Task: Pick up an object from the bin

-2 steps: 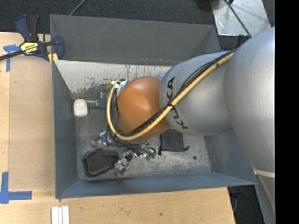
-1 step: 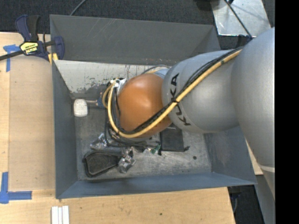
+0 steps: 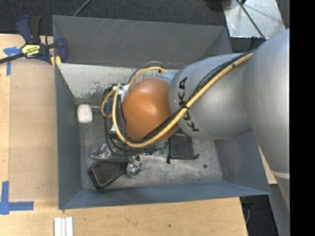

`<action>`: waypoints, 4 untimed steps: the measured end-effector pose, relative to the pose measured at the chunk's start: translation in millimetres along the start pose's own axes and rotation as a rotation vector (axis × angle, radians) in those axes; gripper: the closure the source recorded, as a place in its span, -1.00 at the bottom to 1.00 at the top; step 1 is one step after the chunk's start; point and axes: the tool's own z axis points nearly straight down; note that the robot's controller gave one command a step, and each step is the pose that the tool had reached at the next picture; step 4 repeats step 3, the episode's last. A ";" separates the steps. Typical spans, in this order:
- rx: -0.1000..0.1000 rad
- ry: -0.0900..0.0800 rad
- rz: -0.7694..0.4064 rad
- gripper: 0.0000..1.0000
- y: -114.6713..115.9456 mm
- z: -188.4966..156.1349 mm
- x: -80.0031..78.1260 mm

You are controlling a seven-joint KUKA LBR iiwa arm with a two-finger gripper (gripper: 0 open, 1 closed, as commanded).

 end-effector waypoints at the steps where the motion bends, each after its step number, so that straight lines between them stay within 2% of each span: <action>1: 0.014 -0.004 -0.360 -1.00 11.9 8.8 -44.0; 2: 0.014 -0.004 -0.361 1.00 12.3 8.6 -45.2; 3: -0.013 0.009 -0.353 1.00 7.8 1.9 -48.4; 4: -0.013 0.009 -0.353 1.00 7.8 1.9 -48.4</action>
Offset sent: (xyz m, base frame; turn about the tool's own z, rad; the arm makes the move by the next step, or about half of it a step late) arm -0.0052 0.0589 -0.0252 -0.3899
